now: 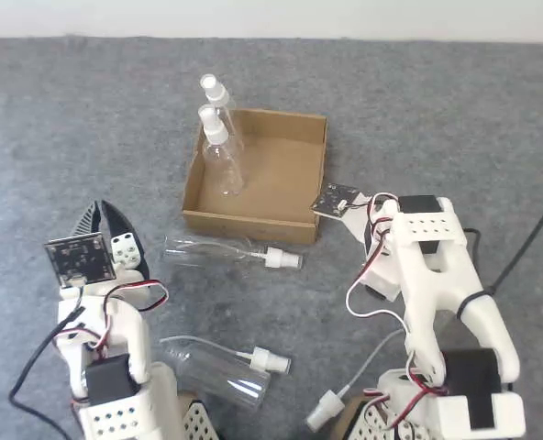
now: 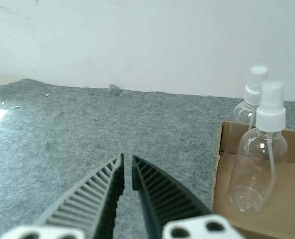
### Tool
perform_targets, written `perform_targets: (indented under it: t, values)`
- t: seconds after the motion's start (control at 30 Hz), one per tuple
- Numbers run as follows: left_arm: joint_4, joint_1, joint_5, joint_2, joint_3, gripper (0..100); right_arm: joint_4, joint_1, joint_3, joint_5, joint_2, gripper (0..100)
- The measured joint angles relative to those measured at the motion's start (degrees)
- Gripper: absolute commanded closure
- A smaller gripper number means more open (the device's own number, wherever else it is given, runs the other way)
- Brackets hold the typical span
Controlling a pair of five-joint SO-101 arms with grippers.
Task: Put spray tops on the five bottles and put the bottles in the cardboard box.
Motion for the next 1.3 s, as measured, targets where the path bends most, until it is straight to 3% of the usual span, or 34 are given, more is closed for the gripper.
perform_targets:
  t: [0.17,0.33,1.0,1.3]
  values:
    - [0.0,0.0,0.0,0.0,0.0,97,0.0,0.0,0.0,0.0,0.0,77.3]
    - [0.0,0.0,0.0,0.0,0.0,97,0.0,0.4,0.0,0.0,0.0,84.1]
    - [0.0,0.0,0.0,0.0,0.0,97,0.0,0.9,0.7,0.1,0.0,79.8]
    - [0.0,0.0,0.0,0.0,0.0,97,0.0,1.1,1.5,0.2,-0.1,90.7]
